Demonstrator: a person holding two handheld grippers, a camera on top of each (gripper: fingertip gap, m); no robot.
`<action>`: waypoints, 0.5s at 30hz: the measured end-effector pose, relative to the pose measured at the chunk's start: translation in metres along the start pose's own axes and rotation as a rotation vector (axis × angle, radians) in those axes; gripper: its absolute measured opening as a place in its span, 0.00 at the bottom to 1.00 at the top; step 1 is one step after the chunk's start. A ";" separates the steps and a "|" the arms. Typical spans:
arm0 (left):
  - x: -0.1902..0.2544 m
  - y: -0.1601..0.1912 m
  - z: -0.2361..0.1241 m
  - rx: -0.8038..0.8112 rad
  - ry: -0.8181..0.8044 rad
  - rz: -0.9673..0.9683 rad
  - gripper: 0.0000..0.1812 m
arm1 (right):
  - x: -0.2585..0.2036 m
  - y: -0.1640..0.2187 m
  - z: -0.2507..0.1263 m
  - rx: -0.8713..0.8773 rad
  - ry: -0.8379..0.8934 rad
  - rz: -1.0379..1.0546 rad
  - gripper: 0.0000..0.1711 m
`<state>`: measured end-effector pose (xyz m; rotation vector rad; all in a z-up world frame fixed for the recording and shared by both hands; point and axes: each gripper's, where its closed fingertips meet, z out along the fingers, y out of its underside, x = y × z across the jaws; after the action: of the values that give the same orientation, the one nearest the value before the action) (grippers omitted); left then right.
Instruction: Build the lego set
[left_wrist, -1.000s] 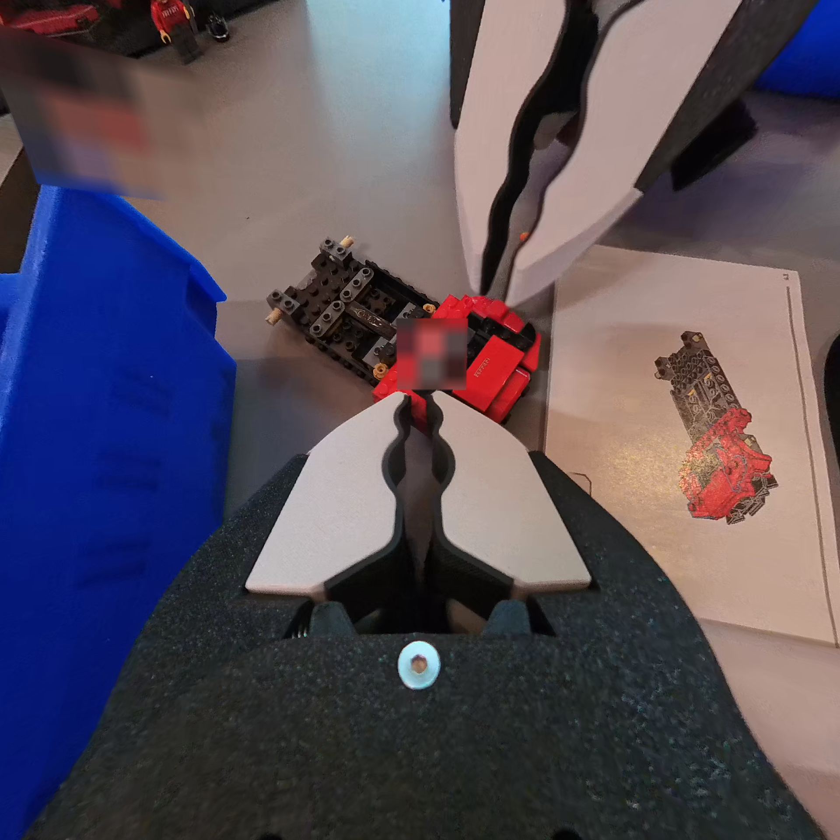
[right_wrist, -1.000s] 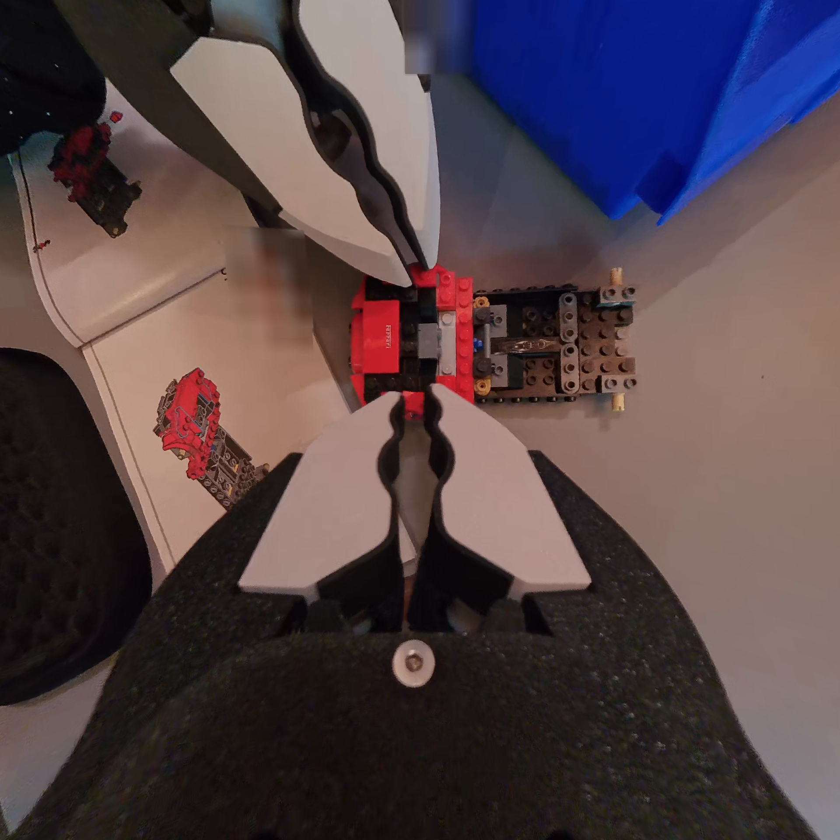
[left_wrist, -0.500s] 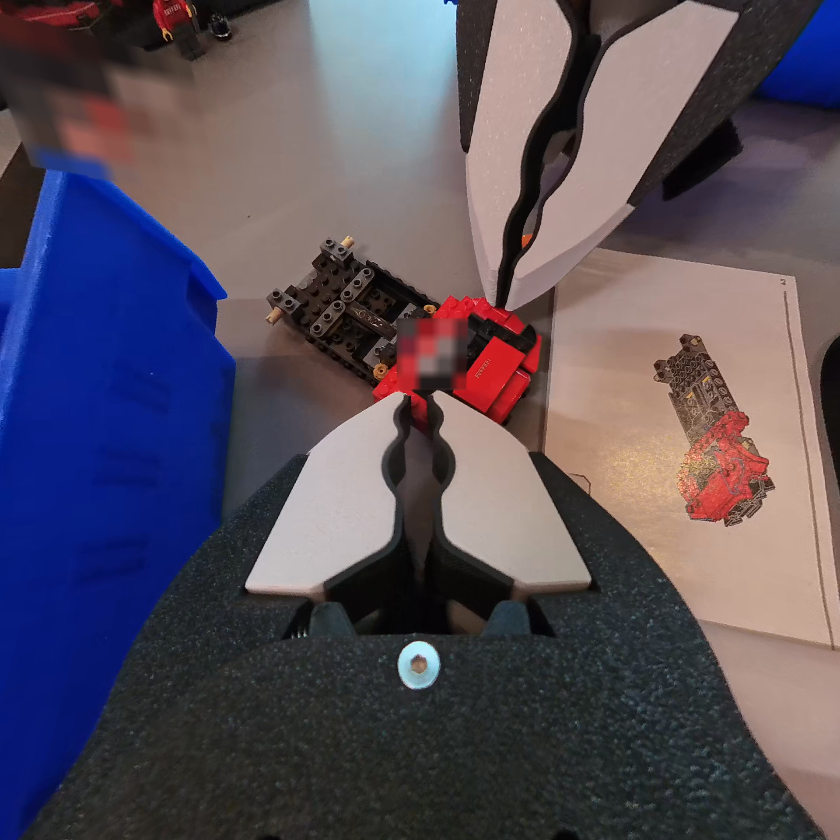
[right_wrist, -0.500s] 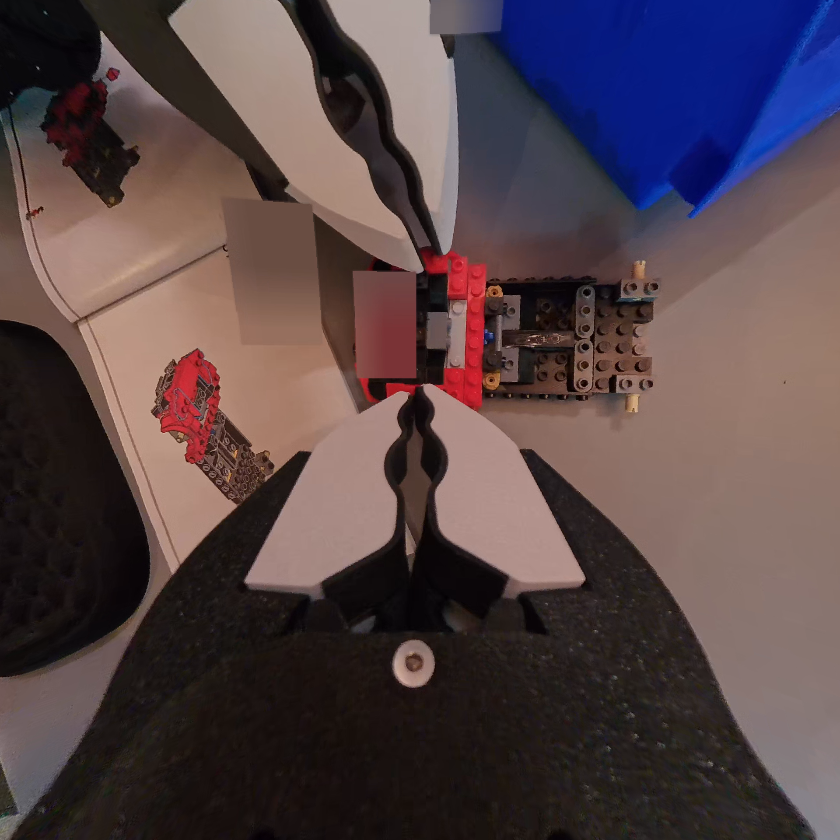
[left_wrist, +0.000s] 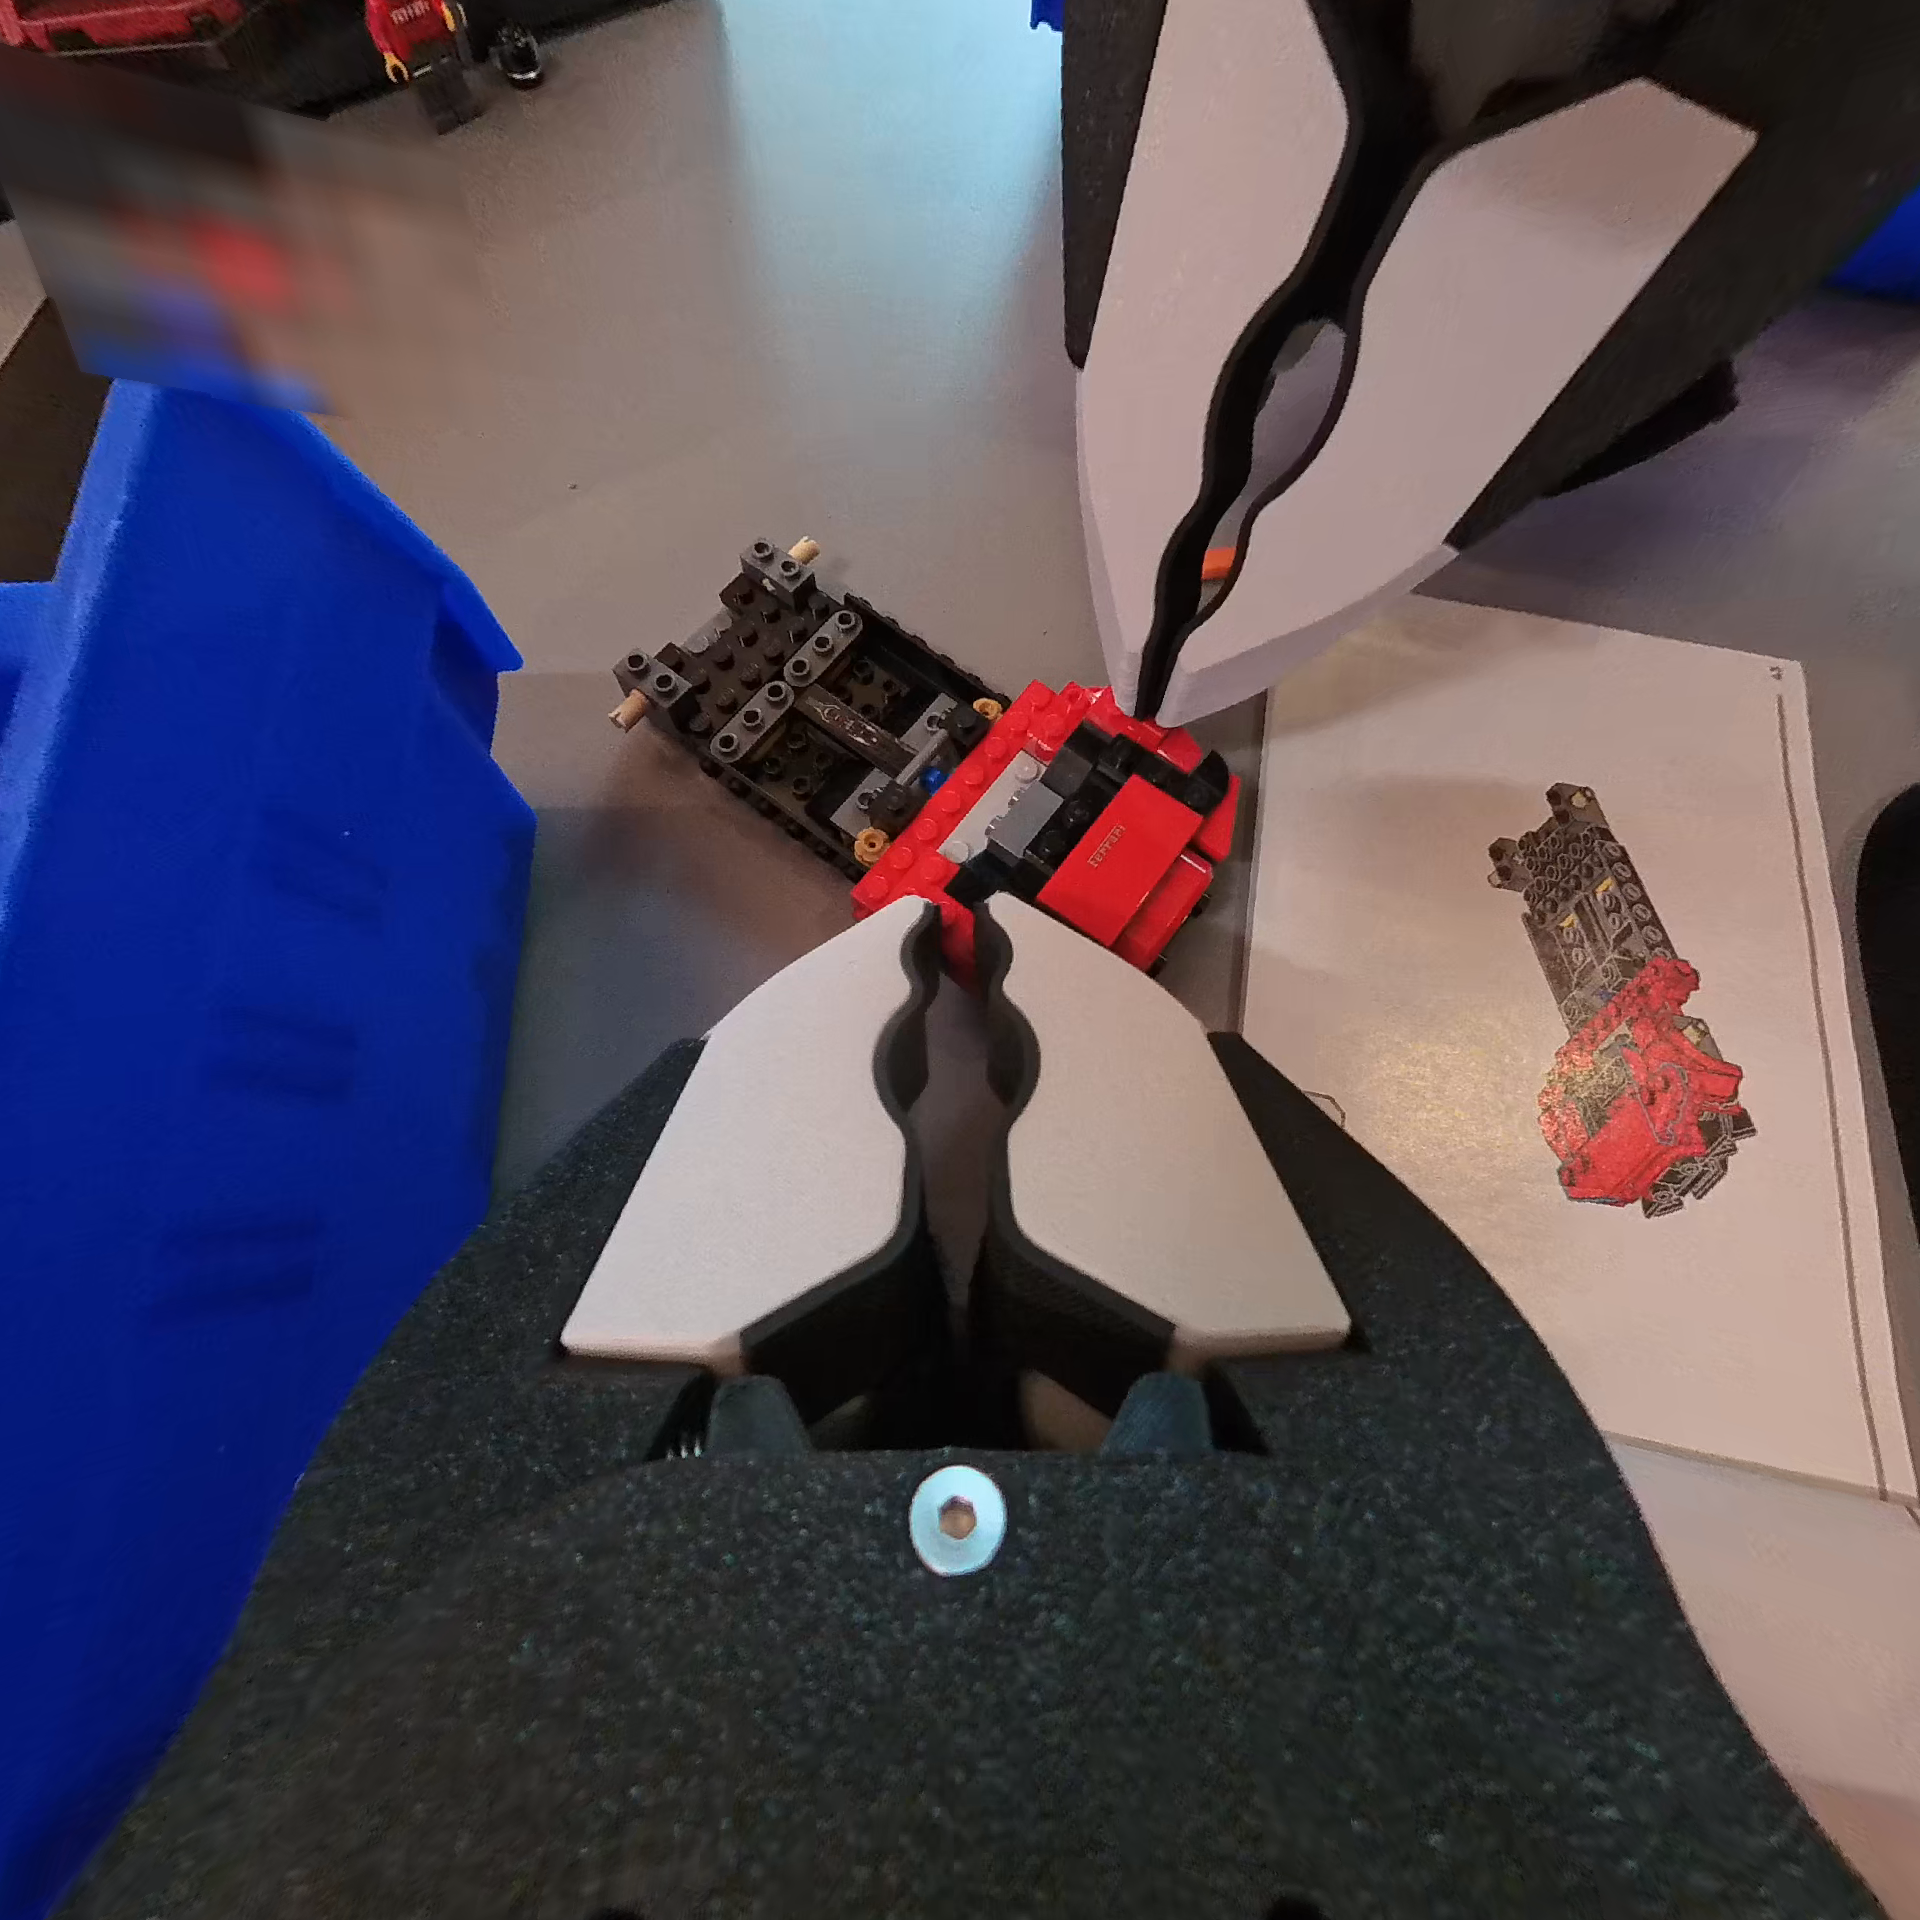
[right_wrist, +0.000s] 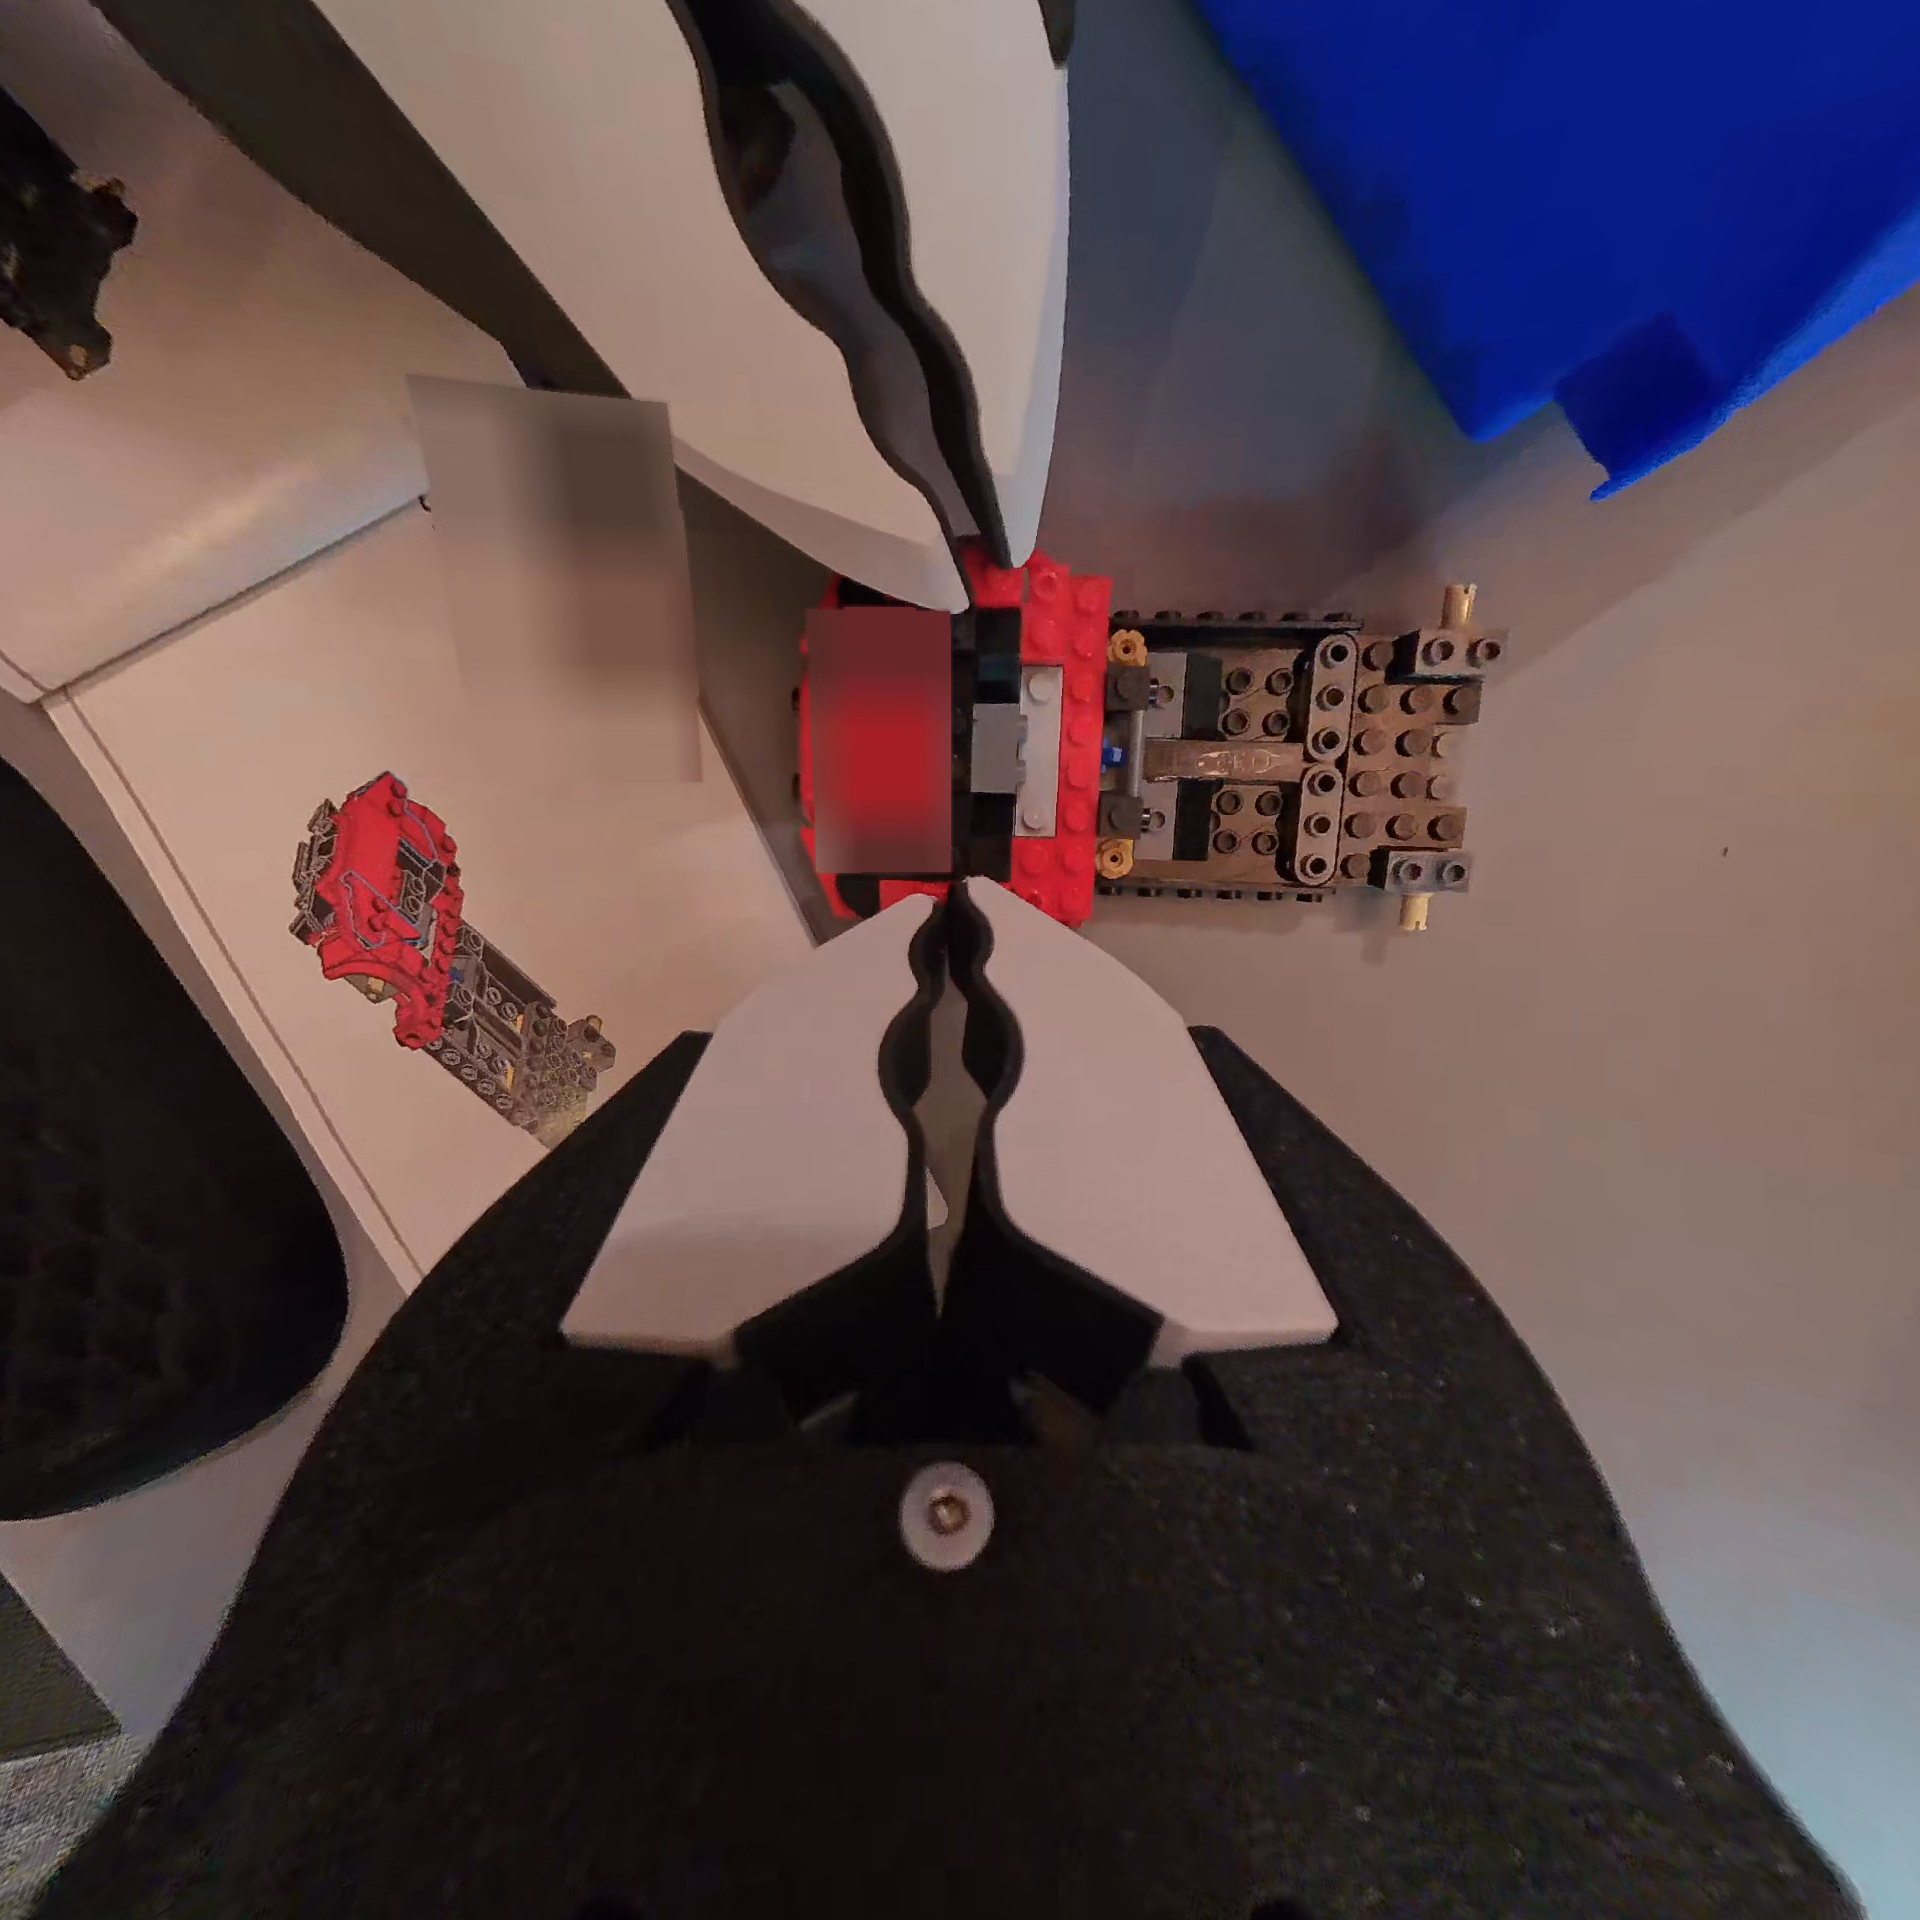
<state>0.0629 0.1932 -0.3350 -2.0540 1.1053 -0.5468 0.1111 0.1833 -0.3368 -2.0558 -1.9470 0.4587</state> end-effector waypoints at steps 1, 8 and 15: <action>0.000 0.000 0.000 0.001 0.000 -0.001 0.03 | 0.000 0.000 0.000 -0.010 0.003 0.004 0.00; -0.001 0.000 0.000 0.007 0.001 -0.014 0.01 | 0.001 0.001 0.000 -0.072 0.022 0.025 0.00; -0.001 0.000 0.001 0.009 0.001 -0.017 0.01 | 0.001 0.001 0.000 -0.142 0.024 0.053 0.00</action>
<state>0.0626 0.1942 -0.3357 -2.0570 1.0855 -0.5602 0.1120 0.1838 -0.3376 -2.1931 -1.9676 0.3136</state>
